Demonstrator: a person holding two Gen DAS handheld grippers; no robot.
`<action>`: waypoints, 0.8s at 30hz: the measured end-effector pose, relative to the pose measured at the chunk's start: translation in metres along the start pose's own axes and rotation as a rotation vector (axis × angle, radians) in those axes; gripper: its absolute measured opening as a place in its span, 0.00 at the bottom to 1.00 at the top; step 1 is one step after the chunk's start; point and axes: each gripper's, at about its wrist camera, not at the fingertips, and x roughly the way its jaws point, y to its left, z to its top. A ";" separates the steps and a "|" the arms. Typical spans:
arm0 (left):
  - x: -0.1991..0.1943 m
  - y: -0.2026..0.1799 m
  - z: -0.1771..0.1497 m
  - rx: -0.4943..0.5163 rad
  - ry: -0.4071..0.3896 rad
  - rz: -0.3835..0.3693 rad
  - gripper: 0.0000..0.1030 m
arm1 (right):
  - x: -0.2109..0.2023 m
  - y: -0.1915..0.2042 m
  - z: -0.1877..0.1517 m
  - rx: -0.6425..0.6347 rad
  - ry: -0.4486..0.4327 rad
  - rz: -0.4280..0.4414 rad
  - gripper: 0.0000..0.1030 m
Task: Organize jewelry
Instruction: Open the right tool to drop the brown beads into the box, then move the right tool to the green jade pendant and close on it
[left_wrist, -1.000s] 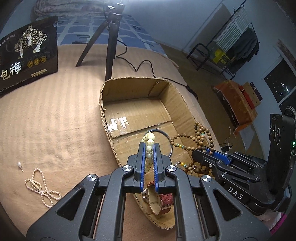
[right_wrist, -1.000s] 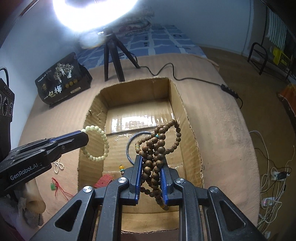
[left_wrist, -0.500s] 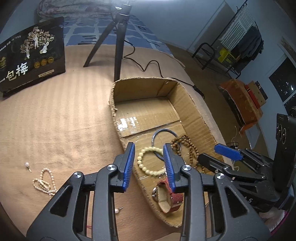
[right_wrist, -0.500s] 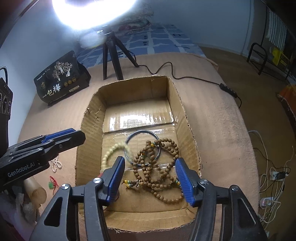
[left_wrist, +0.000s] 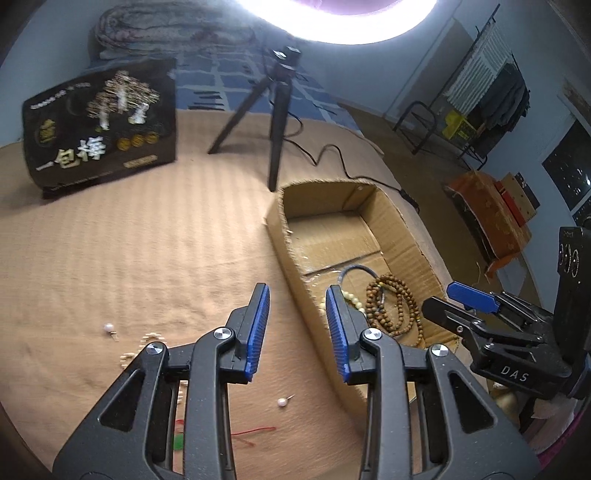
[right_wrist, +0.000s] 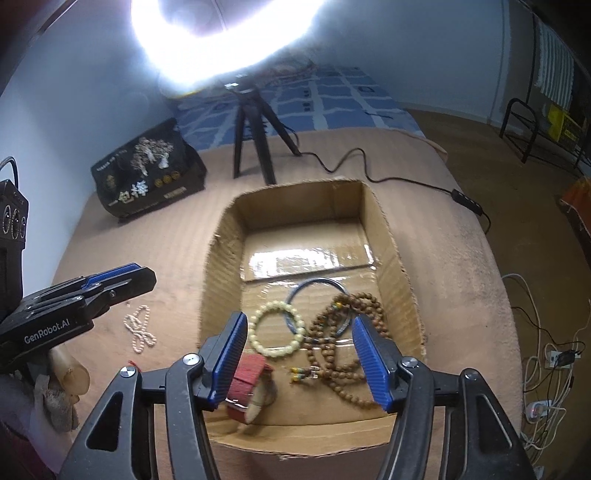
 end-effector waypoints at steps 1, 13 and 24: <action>-0.005 0.004 0.000 -0.004 -0.006 0.002 0.30 | -0.001 0.003 0.000 -0.003 -0.004 0.005 0.60; -0.045 0.073 -0.012 -0.046 -0.015 0.067 0.31 | -0.008 0.054 -0.004 -0.063 -0.018 0.101 0.60; -0.041 0.117 -0.029 -0.129 0.051 0.052 0.31 | 0.007 0.103 -0.020 -0.149 0.044 0.173 0.60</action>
